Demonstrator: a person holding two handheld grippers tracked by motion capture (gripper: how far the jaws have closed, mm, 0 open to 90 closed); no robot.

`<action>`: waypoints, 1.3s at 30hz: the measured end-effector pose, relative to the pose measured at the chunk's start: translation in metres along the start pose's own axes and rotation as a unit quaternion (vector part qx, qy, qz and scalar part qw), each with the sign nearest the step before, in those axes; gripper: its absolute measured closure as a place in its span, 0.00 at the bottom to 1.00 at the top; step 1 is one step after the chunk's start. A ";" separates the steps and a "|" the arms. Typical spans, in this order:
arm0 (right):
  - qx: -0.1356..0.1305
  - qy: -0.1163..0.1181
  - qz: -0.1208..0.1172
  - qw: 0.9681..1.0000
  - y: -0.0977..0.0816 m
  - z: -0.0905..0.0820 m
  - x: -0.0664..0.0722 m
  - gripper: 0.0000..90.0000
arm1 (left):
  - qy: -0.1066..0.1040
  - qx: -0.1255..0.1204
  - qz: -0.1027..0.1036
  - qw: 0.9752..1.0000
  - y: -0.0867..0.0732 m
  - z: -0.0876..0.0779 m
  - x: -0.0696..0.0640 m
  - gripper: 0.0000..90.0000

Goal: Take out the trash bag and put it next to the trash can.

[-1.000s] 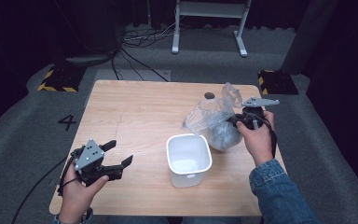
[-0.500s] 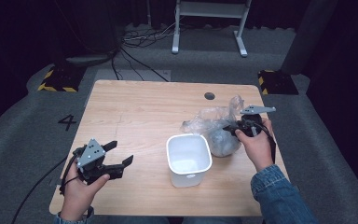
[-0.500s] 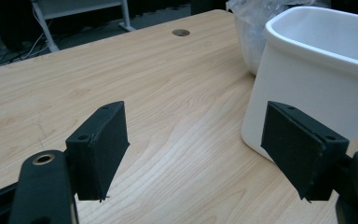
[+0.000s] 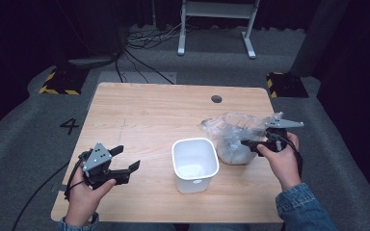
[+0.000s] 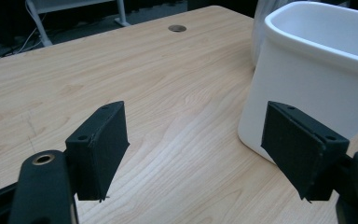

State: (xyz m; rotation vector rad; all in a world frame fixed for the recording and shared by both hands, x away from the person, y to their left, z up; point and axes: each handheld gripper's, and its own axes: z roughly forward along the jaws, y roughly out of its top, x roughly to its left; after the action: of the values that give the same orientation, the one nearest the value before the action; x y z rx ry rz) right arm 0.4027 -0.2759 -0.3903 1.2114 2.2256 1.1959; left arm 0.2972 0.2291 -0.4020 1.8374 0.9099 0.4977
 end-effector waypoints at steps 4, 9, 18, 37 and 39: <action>-0.003 -0.001 0.000 1.000 -0.010 -0.012 -0.002 0.30 | -0.003 0.003 -0.002 1.000 -0.001 0.002 0.000 0.25; -0.017 0.001 -0.003 1.000 -0.020 -0.024 -0.003 0.21 | -0.004 0.004 -0.002 1.000 -0.001 0.003 -0.001 0.25; -0.046 -0.007 -0.025 0.999 -0.037 -0.049 0.001 0.17 | -0.004 0.004 -0.002 1.000 -0.002 0.003 -0.001 0.25; -0.039 -0.014 -0.017 0.999 -0.069 -0.074 -0.008 0.17 | 0.014 0.063 0.018 0.998 -0.018 -0.006 0.014 0.20; -0.031 -0.014 -0.017 0.999 -0.074 -0.074 -0.010 0.17 | 0.013 0.071 0.017 0.997 -0.021 -0.004 0.015 0.20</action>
State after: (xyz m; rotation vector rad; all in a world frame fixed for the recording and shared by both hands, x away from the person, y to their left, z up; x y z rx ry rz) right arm 0.3235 -0.3431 -0.4069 1.1540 2.1628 1.2176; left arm 0.2966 0.2483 -0.4197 1.9824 0.9539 0.4905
